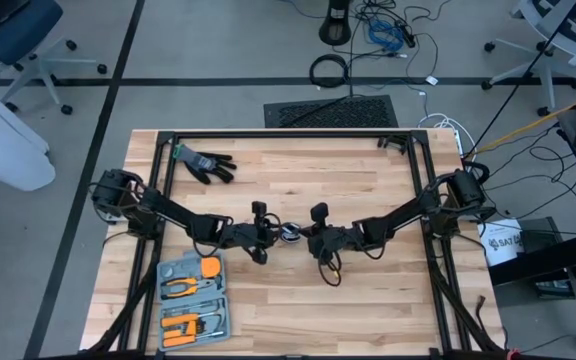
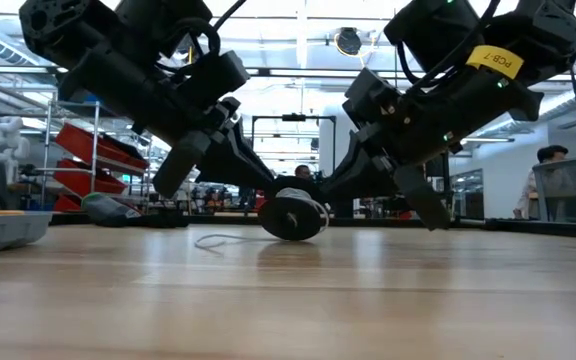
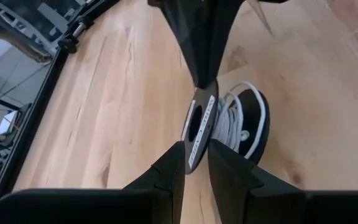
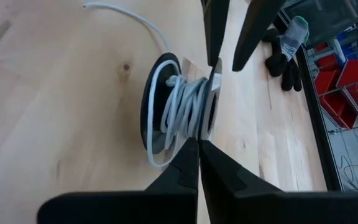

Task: Coil cords
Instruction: Uncoil the white cable wire from the spool

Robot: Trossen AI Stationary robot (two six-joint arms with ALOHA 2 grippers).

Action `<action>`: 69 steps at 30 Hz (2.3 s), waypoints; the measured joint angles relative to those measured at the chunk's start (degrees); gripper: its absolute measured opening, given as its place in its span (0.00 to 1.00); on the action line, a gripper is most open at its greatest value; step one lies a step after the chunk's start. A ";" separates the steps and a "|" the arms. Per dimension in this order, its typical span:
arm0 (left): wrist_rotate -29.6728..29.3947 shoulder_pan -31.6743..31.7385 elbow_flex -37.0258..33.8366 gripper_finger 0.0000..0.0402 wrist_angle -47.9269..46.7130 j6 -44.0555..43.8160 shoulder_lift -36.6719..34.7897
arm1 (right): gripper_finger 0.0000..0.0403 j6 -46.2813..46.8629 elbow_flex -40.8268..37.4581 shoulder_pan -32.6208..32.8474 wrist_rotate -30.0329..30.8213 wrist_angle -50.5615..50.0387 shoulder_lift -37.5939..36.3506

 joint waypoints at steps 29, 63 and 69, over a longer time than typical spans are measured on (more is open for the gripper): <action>-0.15 1.03 3.39 0.19 -1.86 -0.32 4.58 | 0.00 0.04 0.00 -0.26 0.47 -0.15 0.00; -3.28 -1.69 4.98 0.00 -3.26 -2.22 -1.47 | 0.31 19.26 0.04 2.55 4.56 -22.69 -21.23; -3.58 -2.31 4.96 0.00 -3.37 -2.09 -9.46 | 0.33 30.01 0.04 4.21 4.68 -25.41 -28.00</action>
